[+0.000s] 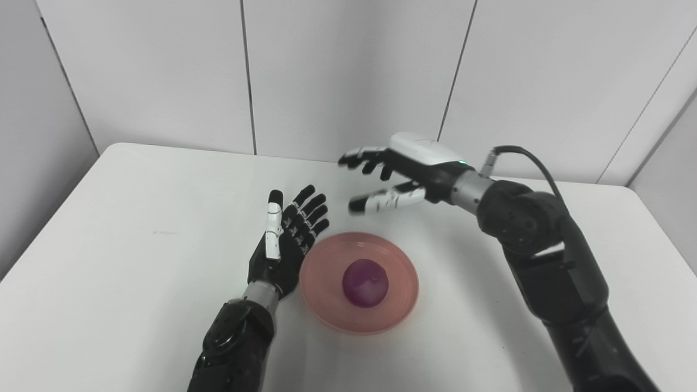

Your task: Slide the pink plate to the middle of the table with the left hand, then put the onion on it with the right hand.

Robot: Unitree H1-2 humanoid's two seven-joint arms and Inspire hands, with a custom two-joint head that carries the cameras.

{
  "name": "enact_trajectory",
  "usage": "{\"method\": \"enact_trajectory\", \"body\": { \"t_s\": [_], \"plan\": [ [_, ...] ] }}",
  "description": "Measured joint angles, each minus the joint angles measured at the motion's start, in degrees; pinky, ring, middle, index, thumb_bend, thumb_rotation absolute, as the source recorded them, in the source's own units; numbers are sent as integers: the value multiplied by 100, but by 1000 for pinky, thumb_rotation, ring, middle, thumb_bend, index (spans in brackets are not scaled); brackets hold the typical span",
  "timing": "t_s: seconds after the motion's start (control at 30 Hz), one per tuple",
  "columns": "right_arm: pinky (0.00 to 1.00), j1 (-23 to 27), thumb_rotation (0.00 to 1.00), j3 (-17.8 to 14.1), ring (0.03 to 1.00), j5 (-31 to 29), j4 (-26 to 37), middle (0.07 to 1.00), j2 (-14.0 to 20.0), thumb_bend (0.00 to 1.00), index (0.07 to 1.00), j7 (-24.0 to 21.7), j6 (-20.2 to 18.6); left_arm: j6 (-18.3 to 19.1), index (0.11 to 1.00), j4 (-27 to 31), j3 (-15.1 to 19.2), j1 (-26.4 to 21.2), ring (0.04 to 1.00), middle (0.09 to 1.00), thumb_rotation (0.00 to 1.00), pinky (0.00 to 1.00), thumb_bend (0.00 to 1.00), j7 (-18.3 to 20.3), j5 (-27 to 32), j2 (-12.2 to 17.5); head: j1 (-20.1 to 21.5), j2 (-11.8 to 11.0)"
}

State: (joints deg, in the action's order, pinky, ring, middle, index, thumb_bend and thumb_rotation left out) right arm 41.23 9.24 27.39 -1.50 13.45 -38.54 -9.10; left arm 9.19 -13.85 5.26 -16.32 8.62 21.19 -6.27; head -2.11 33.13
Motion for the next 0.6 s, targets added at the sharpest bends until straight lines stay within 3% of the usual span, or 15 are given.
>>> {"method": "enact_trajectory", "body": {
  "t_s": [0.23, 0.33, 0.47, 0.6],
  "plan": [
    [1000, -481, 1000, -1038, 1000, -1306, -480, 1000, -348, 1000, 1000, 839, -720, 53, 893, 75, -52, 33, 962, 913, 984, 998, 719, -16, -86, 9, 70, 9],
    [1000, -667, 1000, -1301, 1000, -1713, -502, 1000, -447, 1000, 1000, 1127, -1047, 52, 894, 103, -92, 42, 969, 927, 980, 1000, 733, -61, -243, 12, 88, 9],
    [1000, -914, 1000, -1658, 1000, -2218, -499, 1000, -881, 1000, 1000, 1727, -1478, 50, 907, 144, -126, 49, 996, 957, 979, 1000, 738, -160, -432, 6, 123, 9],
    [1000, -1116, 1000, -1714, 1000, -2526, -491, 1000, -1158, 945, 1000, 2085, -1527, 50, 906, 207, -138, 78, 1000, 958, 987, 1000, 732, -202, -509, -11, 141, 9]
  ]
}}
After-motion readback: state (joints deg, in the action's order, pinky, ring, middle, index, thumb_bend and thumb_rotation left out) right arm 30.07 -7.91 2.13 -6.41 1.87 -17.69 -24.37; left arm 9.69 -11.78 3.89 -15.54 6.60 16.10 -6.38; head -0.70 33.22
